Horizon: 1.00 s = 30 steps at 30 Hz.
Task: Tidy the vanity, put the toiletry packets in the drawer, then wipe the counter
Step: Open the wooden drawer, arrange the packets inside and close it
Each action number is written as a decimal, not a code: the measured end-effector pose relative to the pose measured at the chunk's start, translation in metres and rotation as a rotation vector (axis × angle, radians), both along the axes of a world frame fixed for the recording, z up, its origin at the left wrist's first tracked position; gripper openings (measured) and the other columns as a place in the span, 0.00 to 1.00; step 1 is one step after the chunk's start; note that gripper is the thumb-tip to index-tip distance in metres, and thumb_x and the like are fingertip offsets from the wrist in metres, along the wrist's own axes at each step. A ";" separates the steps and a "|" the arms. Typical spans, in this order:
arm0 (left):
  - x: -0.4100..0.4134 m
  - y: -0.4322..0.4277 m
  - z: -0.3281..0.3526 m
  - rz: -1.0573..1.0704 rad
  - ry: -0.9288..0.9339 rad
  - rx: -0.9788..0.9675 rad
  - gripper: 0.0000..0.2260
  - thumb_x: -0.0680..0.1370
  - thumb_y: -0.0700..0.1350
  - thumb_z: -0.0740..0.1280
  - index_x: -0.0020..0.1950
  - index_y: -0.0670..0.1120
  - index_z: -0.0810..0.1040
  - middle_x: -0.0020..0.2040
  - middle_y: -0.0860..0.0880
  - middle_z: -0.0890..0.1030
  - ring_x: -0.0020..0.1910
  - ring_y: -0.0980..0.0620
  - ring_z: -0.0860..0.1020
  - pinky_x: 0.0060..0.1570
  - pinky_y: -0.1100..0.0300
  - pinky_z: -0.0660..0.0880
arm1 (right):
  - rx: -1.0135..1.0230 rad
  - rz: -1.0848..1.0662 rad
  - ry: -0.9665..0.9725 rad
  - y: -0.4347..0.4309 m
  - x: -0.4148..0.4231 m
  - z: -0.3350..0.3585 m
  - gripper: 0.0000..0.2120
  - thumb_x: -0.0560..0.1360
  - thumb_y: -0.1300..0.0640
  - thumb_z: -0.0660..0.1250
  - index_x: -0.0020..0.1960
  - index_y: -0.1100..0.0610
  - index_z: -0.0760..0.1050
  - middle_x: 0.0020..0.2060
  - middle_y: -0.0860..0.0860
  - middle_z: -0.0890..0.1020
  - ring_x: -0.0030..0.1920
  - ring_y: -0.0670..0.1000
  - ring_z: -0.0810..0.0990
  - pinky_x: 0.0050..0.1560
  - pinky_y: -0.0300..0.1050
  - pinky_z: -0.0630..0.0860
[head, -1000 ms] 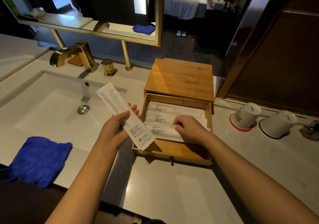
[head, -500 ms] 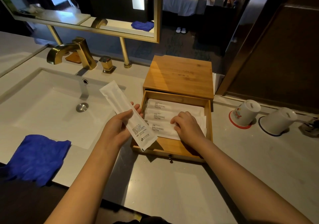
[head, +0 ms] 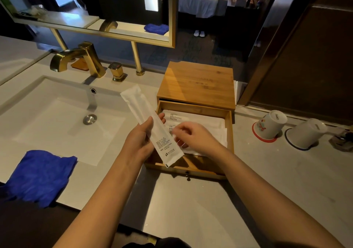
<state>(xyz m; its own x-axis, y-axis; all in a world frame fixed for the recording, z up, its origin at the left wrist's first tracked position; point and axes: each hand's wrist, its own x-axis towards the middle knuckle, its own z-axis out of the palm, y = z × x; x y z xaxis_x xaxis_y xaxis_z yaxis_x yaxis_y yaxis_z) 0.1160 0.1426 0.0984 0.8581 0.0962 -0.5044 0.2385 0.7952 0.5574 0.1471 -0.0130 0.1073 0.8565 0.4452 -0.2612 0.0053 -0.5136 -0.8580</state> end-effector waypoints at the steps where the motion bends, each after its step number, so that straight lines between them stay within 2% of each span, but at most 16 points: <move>1: 0.001 -0.003 0.000 -0.011 -0.017 0.000 0.09 0.79 0.42 0.61 0.58 0.45 0.75 0.48 0.45 0.85 0.54 0.47 0.80 0.51 0.46 0.76 | -0.060 0.070 0.009 0.005 -0.005 0.003 0.11 0.76 0.50 0.64 0.55 0.55 0.75 0.48 0.49 0.80 0.46 0.47 0.81 0.39 0.38 0.79; 4: 0.002 -0.008 0.001 -0.050 -0.015 0.061 0.10 0.79 0.43 0.62 0.58 0.44 0.76 0.54 0.43 0.82 0.56 0.45 0.79 0.54 0.46 0.76 | -0.058 0.048 -0.041 0.006 -0.012 0.003 0.06 0.76 0.52 0.66 0.50 0.53 0.72 0.53 0.51 0.79 0.46 0.47 0.81 0.33 0.32 0.75; 6: 0.004 -0.006 -0.001 -0.047 -0.009 0.148 0.12 0.78 0.44 0.64 0.60 0.43 0.76 0.58 0.41 0.78 0.59 0.44 0.76 0.57 0.50 0.75 | -0.093 0.008 -0.156 0.000 -0.010 0.004 0.04 0.77 0.55 0.64 0.49 0.53 0.69 0.52 0.54 0.79 0.44 0.48 0.80 0.33 0.37 0.77; 8: 0.004 -0.004 -0.001 -0.038 -0.036 0.190 0.09 0.77 0.44 0.66 0.56 0.44 0.76 0.55 0.40 0.78 0.57 0.45 0.75 0.59 0.51 0.75 | -0.264 0.064 -0.330 -0.004 -0.010 0.006 0.05 0.77 0.57 0.62 0.51 0.55 0.67 0.49 0.56 0.79 0.42 0.51 0.79 0.37 0.46 0.78; 10: 0.005 -0.004 0.001 -0.018 -0.037 0.167 0.15 0.75 0.44 0.68 0.60 0.45 0.72 0.55 0.43 0.80 0.56 0.48 0.78 0.58 0.50 0.76 | -0.386 0.163 -0.456 -0.007 -0.013 0.005 0.08 0.77 0.57 0.62 0.54 0.55 0.66 0.50 0.56 0.79 0.44 0.53 0.79 0.40 0.49 0.80; 12: 0.006 -0.005 0.002 -0.008 -0.026 0.153 0.19 0.75 0.41 0.66 0.65 0.44 0.68 0.56 0.42 0.81 0.57 0.46 0.80 0.59 0.50 0.75 | -0.367 0.217 -0.403 -0.009 -0.014 0.004 0.10 0.77 0.57 0.63 0.56 0.54 0.65 0.54 0.55 0.78 0.47 0.52 0.79 0.43 0.49 0.81; 14: 0.007 -0.007 0.005 0.000 -0.033 0.097 0.16 0.78 0.37 0.61 0.66 0.43 0.68 0.56 0.40 0.80 0.57 0.44 0.79 0.62 0.49 0.72 | -0.230 0.212 -0.212 -0.011 -0.013 0.007 0.15 0.76 0.52 0.65 0.58 0.53 0.65 0.57 0.51 0.75 0.52 0.52 0.77 0.46 0.45 0.81; 17: 0.006 -0.008 0.010 -0.002 -0.074 -0.019 0.15 0.80 0.35 0.55 0.66 0.41 0.69 0.57 0.39 0.79 0.58 0.43 0.78 0.66 0.48 0.69 | 0.016 0.068 0.061 -0.013 -0.007 0.013 0.19 0.77 0.48 0.62 0.65 0.52 0.65 0.58 0.49 0.74 0.53 0.47 0.74 0.46 0.37 0.75; 19: 0.004 -0.009 0.011 -0.026 -0.120 -0.050 0.15 0.80 0.34 0.54 0.65 0.42 0.69 0.58 0.40 0.78 0.58 0.44 0.77 0.64 0.47 0.70 | 0.029 0.013 0.060 -0.014 0.000 0.013 0.17 0.77 0.50 0.63 0.65 0.53 0.69 0.56 0.51 0.76 0.51 0.47 0.75 0.46 0.37 0.75; 22: 0.001 -0.011 0.009 -0.062 -0.130 -0.021 0.14 0.79 0.35 0.57 0.62 0.44 0.72 0.59 0.42 0.79 0.59 0.45 0.78 0.61 0.48 0.72 | 0.032 0.004 0.043 -0.016 0.006 0.008 0.12 0.75 0.56 0.66 0.58 0.57 0.76 0.51 0.53 0.78 0.51 0.50 0.77 0.51 0.43 0.77; 24: 0.001 -0.006 0.008 -0.054 -0.098 0.093 0.10 0.77 0.36 0.61 0.57 0.44 0.75 0.56 0.43 0.81 0.57 0.47 0.80 0.54 0.53 0.78 | 0.041 -0.016 0.003 -0.022 0.009 0.007 0.09 0.75 0.58 0.66 0.54 0.57 0.76 0.47 0.51 0.78 0.48 0.50 0.76 0.45 0.39 0.76; 26: 0.002 0.005 0.006 -0.010 -0.071 0.217 0.12 0.76 0.36 0.64 0.59 0.43 0.76 0.54 0.42 0.82 0.55 0.48 0.81 0.50 0.56 0.81 | 0.016 -0.071 -0.046 -0.032 0.016 0.005 0.07 0.75 0.58 0.66 0.52 0.55 0.75 0.43 0.47 0.76 0.44 0.47 0.75 0.39 0.35 0.70; 28: 0.004 0.018 0.000 0.023 -0.044 0.505 0.18 0.75 0.35 0.66 0.64 0.43 0.73 0.57 0.41 0.81 0.55 0.47 0.81 0.55 0.55 0.78 | -0.044 -0.129 -0.071 -0.046 0.024 0.003 0.07 0.75 0.57 0.66 0.53 0.53 0.75 0.43 0.47 0.77 0.43 0.45 0.75 0.38 0.35 0.69; 30: 0.007 0.027 -0.005 0.000 -0.008 0.872 0.19 0.74 0.35 0.67 0.65 0.43 0.73 0.59 0.41 0.79 0.58 0.47 0.78 0.60 0.52 0.75 | -0.120 -0.106 -0.069 -0.059 0.030 0.003 0.08 0.74 0.56 0.67 0.53 0.51 0.76 0.44 0.47 0.78 0.44 0.45 0.76 0.39 0.35 0.70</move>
